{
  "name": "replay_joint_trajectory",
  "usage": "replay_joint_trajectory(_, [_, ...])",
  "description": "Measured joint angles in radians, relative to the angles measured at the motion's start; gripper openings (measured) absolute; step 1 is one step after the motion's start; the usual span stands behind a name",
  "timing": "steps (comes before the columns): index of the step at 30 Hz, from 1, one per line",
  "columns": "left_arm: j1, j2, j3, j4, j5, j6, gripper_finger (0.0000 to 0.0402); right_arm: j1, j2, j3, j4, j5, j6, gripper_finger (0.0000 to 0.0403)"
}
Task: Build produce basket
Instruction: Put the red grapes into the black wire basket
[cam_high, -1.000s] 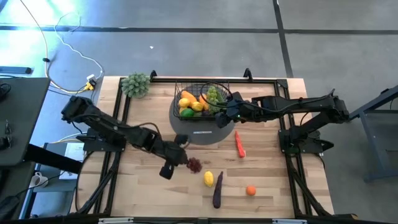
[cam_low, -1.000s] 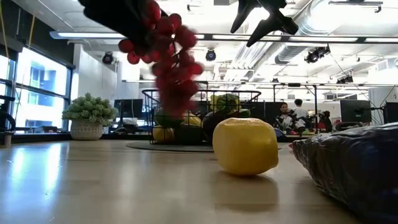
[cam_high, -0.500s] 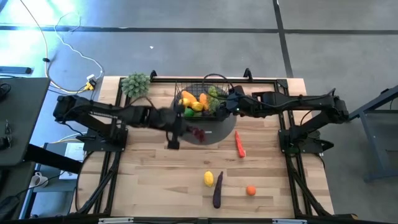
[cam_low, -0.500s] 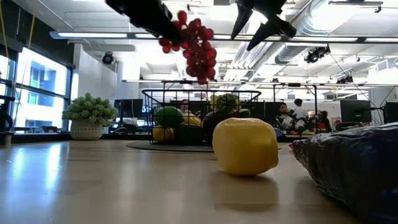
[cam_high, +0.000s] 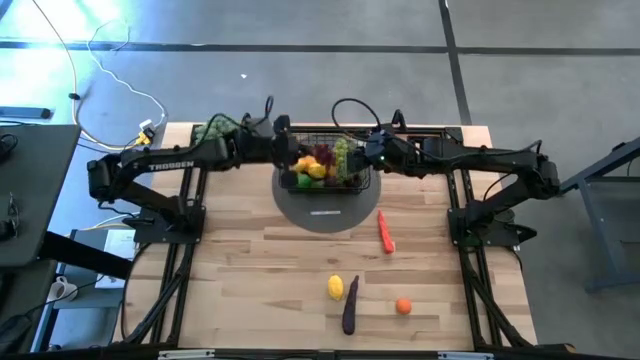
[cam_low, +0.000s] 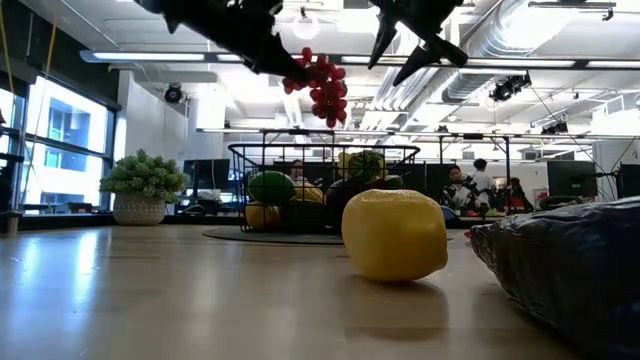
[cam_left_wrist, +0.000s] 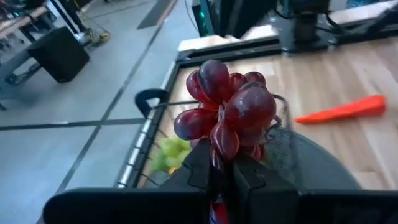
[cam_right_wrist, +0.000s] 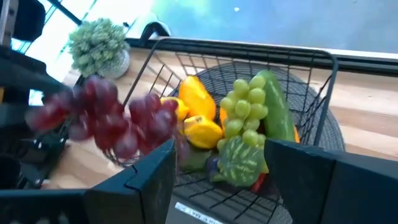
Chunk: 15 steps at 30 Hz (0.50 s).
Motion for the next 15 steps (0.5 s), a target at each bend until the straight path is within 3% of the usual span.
replay_joint_trajectory(9, [0.153,0.086,0.001,0.004,0.232,0.039,0.0007,-0.052,0.0,0.0,0.0,0.022,0.002,0.0225])
replay_joint_trajectory(15, [0.158,0.137,0.001,-0.01,0.248,0.165,0.0007,-0.073,0.0,0.0,0.0,0.022,0.002,0.0224])
